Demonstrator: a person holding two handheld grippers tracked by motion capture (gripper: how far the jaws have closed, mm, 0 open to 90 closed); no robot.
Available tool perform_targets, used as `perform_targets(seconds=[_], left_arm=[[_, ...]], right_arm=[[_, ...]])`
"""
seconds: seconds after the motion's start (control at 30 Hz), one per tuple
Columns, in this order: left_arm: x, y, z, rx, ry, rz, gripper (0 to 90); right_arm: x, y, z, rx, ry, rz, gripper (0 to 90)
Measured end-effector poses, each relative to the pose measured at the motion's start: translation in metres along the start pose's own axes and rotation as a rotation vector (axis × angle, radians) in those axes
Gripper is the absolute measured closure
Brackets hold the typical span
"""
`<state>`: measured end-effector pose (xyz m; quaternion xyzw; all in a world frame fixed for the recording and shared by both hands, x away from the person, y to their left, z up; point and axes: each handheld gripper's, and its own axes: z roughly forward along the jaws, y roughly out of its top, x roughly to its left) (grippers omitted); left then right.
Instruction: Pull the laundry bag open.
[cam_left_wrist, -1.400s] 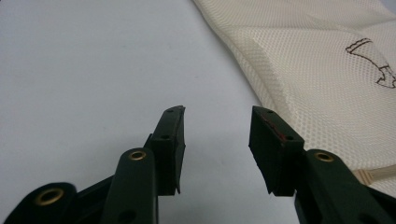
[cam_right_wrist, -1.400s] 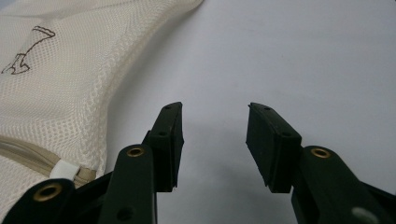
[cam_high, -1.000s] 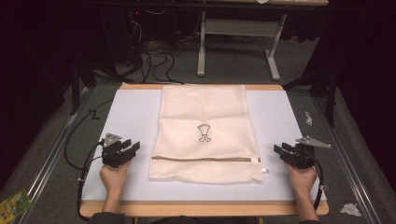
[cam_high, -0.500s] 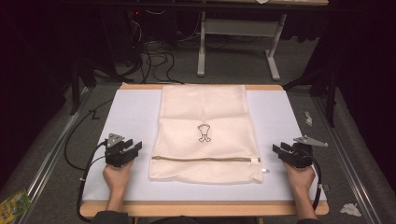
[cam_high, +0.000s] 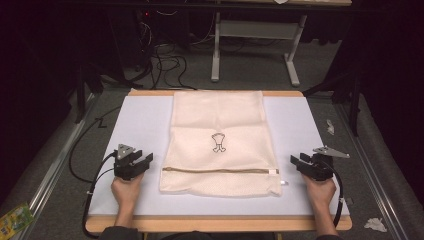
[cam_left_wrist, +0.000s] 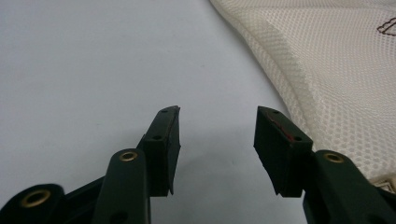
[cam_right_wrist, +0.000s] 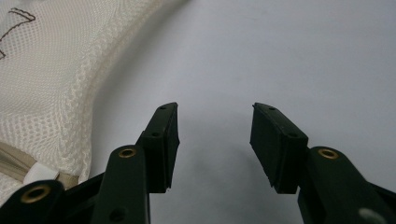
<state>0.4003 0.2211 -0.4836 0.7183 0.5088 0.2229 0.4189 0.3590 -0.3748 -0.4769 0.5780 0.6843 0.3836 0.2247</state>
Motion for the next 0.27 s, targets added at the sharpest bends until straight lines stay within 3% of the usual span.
perform_targets(seconds=[0.27], left_arm=[[-0.0007,-0.0008,-0.0008,-0.009,-0.005,0.006,49.0]], right_arm=[[-0.0018,-0.0007,-0.0005,-0.011,0.005,0.006,50.5]])
